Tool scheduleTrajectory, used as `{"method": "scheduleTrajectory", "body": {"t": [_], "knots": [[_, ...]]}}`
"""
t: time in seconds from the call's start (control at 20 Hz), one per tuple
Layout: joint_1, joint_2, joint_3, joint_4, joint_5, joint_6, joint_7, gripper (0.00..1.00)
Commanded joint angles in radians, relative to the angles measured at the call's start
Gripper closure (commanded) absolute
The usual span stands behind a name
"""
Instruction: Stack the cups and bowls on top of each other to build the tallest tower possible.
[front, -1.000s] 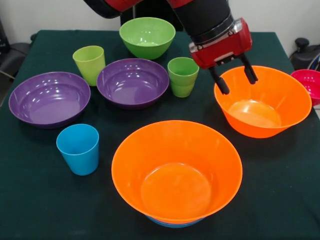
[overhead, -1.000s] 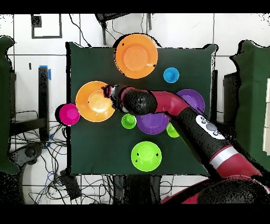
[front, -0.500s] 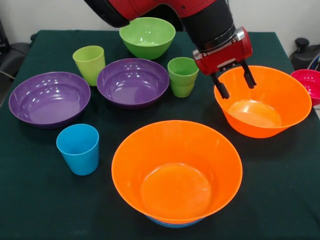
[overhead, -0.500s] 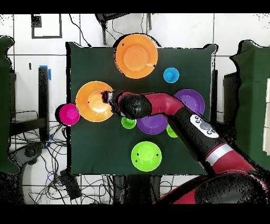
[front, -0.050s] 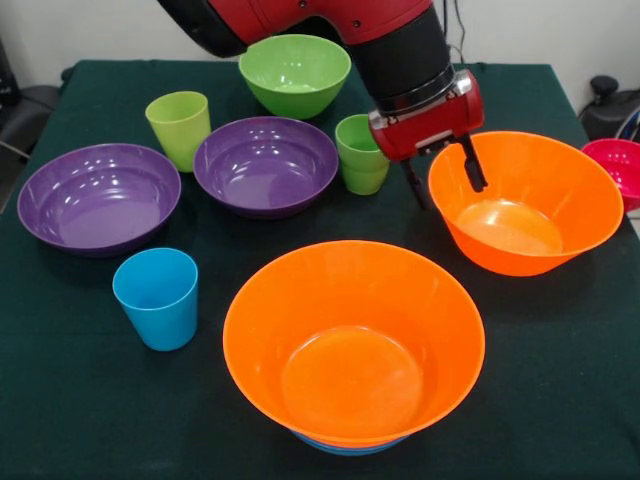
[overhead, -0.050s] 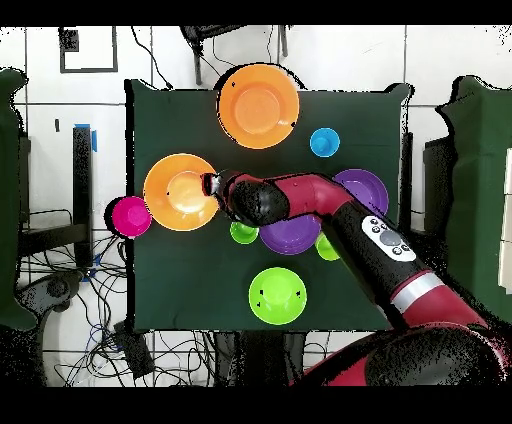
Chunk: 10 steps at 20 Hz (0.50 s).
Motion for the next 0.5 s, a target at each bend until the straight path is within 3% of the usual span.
{"method": "scheduleTrajectory", "body": {"t": [0.05,0.25,0.5], "knots": [[0.038,-0.07,-0.072,-0.08,-0.099,0.13,-0.175,0.0],[0.028,-0.078,-0.052,-0.081,-0.07,0.158,-0.166,0.0],[0.004,-0.023,-0.044,-0.095,-0.075,0.142,-0.186,0.0]]}}
